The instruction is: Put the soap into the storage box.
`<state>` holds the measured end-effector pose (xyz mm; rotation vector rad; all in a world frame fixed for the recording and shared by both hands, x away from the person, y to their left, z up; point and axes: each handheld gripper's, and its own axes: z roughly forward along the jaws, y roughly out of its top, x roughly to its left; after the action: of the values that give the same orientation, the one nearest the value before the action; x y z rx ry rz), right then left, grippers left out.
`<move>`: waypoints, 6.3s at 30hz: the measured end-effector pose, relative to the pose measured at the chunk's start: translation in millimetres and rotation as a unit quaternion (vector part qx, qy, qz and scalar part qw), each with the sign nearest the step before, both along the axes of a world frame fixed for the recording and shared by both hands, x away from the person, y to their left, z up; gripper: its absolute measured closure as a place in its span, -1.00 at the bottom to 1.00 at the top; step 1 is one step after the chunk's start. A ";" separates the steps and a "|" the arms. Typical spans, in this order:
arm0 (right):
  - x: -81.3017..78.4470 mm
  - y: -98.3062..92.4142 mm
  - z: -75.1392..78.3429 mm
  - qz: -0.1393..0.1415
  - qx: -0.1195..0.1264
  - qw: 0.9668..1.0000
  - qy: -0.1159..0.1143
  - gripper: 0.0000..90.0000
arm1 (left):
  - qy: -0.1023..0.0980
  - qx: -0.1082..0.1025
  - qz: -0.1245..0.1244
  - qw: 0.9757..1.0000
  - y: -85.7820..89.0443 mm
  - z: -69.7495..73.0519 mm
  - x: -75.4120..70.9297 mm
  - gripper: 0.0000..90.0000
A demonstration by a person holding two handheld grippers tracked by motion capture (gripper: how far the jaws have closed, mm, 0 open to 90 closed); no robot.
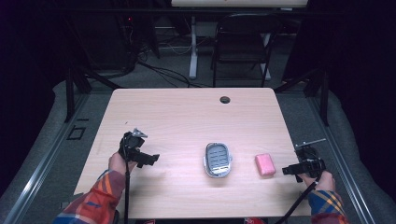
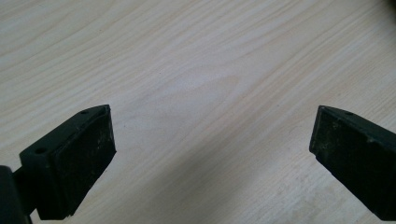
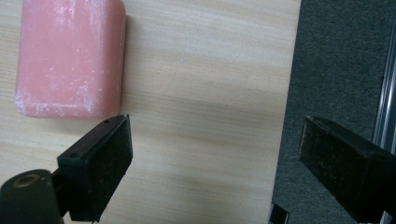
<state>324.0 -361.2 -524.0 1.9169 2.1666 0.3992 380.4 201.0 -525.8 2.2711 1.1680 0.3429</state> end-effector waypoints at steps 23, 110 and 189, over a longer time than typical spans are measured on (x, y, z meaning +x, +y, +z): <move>0.5 20.8 14.2 0.020 0.037 0.999 -0.017 -0.82 | 0.001 0.002 -0.006 1.000 -0.8 -0.5 0.8 -1.00; 60.9 84.4 -20.4 0.052 0.008 0.993 0.104 -0.35 | 0.013 0.010 -0.016 1.000 -4.0 -2.8 2.9 -0.99; 82.6 135.8 63.8 0.190 -0.072 0.973 0.109 -0.17 | -0.009 -0.016 -0.010 1.000 0.2 1.0 0.9 -1.00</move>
<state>406.6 -225.4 -460.2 1.5300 2.6305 0.0892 381.3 201.2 -524.9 2.2465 1.1344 0.3343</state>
